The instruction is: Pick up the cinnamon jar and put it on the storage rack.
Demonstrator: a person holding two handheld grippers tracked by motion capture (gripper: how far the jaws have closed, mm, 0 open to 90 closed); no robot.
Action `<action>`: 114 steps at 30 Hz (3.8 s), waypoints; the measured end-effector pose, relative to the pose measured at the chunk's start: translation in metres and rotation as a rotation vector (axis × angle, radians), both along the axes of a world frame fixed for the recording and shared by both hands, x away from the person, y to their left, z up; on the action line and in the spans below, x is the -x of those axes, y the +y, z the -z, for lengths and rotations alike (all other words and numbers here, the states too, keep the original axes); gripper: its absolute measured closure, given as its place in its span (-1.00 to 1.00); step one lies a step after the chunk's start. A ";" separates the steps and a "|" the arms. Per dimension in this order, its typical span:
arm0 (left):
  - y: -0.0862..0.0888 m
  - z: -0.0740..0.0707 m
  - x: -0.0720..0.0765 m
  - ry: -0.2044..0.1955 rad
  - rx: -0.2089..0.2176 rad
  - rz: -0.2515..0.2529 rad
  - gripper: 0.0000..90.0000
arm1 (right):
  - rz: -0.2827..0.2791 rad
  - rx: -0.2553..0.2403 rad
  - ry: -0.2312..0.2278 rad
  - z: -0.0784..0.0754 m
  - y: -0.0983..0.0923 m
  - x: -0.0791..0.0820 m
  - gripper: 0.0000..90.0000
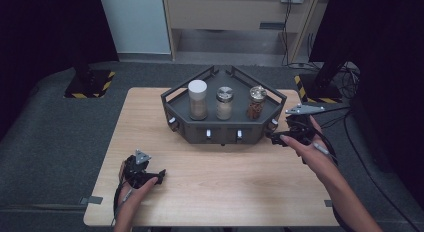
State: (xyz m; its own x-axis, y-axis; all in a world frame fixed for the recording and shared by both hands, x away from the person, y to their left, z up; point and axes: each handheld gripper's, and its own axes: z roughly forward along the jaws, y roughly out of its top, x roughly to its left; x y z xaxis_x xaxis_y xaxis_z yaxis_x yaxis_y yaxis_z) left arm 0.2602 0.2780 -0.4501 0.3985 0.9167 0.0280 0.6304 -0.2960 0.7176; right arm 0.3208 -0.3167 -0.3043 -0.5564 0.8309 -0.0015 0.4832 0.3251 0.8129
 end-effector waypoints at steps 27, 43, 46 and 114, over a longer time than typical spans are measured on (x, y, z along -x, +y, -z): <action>-0.001 0.000 0.000 0.000 0.000 -0.003 -1.00 | 0.003 -0.001 0.032 0.016 -0.008 0.014 -0.89; -0.001 0.000 0.000 0.000 0.000 -0.004 -1.00 | -0.014 -0.005 0.055 0.031 -0.008 0.022 -0.89; -0.001 0.000 0.000 0.000 0.000 -0.004 -1.00 | -0.017 -0.005 0.059 0.032 -0.008 0.023 -0.89; -0.001 0.000 0.000 0.000 0.000 -0.005 -1.00 | -0.087 0.127 0.124 0.128 0.050 0.049 -0.89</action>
